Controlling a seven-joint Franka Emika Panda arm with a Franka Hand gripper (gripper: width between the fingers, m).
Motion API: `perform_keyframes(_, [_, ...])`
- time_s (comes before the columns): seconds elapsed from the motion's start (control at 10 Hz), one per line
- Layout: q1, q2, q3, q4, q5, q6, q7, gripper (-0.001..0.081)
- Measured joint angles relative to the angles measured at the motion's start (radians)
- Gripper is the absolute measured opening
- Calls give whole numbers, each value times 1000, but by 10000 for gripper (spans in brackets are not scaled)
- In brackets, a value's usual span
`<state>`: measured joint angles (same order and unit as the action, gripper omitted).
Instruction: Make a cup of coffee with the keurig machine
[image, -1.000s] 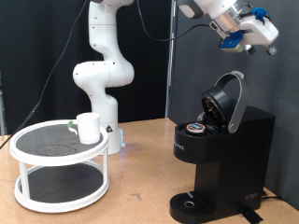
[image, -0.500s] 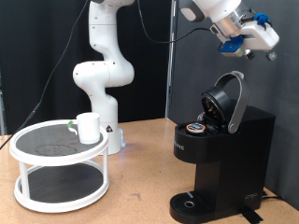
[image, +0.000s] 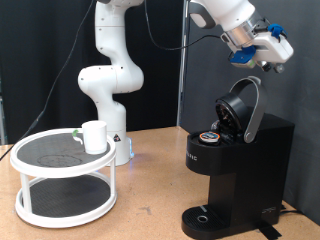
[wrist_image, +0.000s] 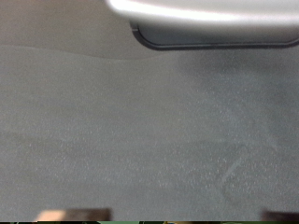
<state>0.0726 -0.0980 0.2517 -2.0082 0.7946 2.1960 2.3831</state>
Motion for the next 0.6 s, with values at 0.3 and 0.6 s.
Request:
perform_keyframes(0.3, [-6,-6,-13,-17,-1,-21,-9,46])
perform_keyframes(0.6, [-17,-13,-21,-38,-1,-32,-23,3])
